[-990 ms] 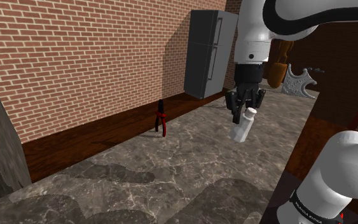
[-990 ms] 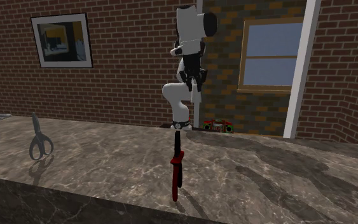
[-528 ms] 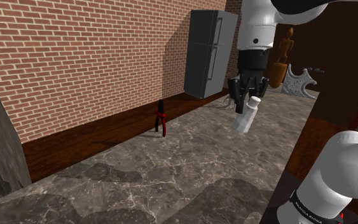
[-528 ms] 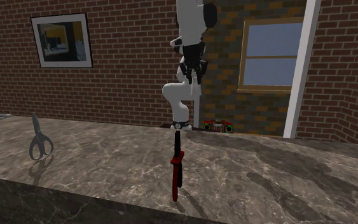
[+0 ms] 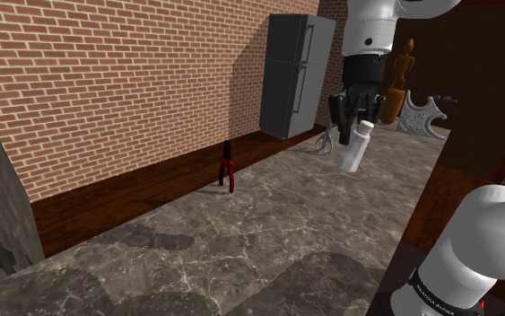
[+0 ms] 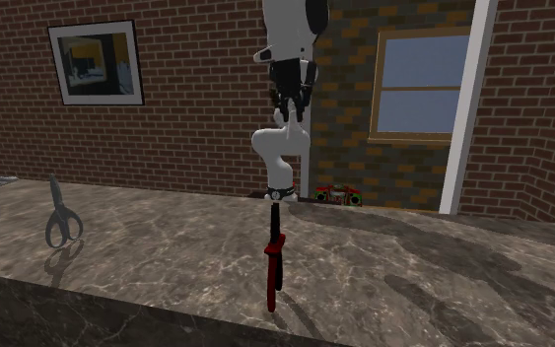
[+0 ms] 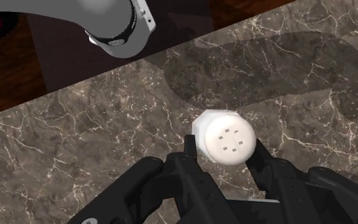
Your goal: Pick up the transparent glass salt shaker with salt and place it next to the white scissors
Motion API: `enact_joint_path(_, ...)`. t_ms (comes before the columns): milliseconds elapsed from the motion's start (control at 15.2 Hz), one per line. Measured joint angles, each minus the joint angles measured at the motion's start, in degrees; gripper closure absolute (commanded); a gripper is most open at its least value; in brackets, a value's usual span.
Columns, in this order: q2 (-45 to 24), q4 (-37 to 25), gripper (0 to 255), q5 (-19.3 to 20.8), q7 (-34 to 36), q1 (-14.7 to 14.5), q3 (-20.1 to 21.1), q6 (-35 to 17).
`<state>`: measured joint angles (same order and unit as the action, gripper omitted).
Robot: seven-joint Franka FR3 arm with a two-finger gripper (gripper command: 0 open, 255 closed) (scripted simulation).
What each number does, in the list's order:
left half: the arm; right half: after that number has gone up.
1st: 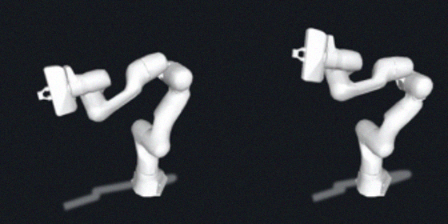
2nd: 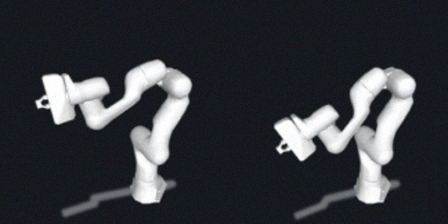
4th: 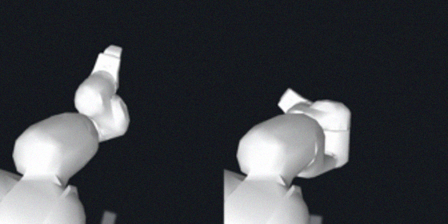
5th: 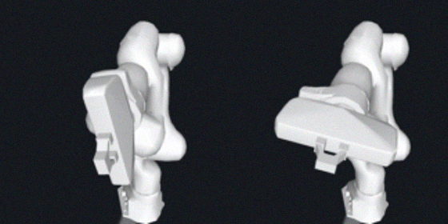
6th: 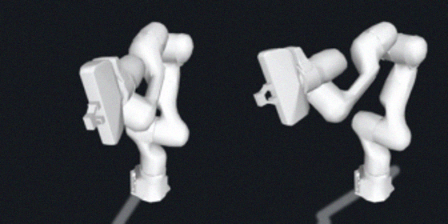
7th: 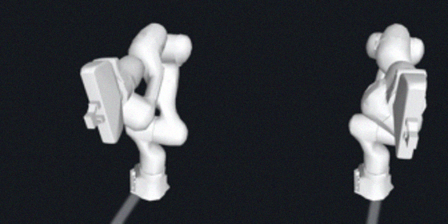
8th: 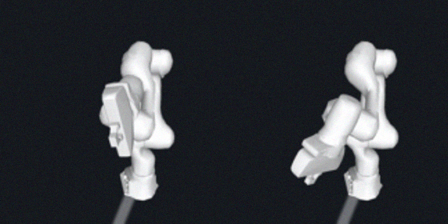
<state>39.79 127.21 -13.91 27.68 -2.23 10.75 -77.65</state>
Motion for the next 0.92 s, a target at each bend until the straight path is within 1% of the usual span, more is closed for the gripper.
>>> enact_joint_path(330,-2.0,-0.9,255,4.7,-6.3,2.0,-5.3,0.0)
enact_joint_path(792,-7.1,-4.7,255,11.2,-16.0,5.1,-13.0,-0.3)
enact_joint_path(924,-9.9,-7.0,255,12.6,-18.5,5.8,-15.0,-0.8)
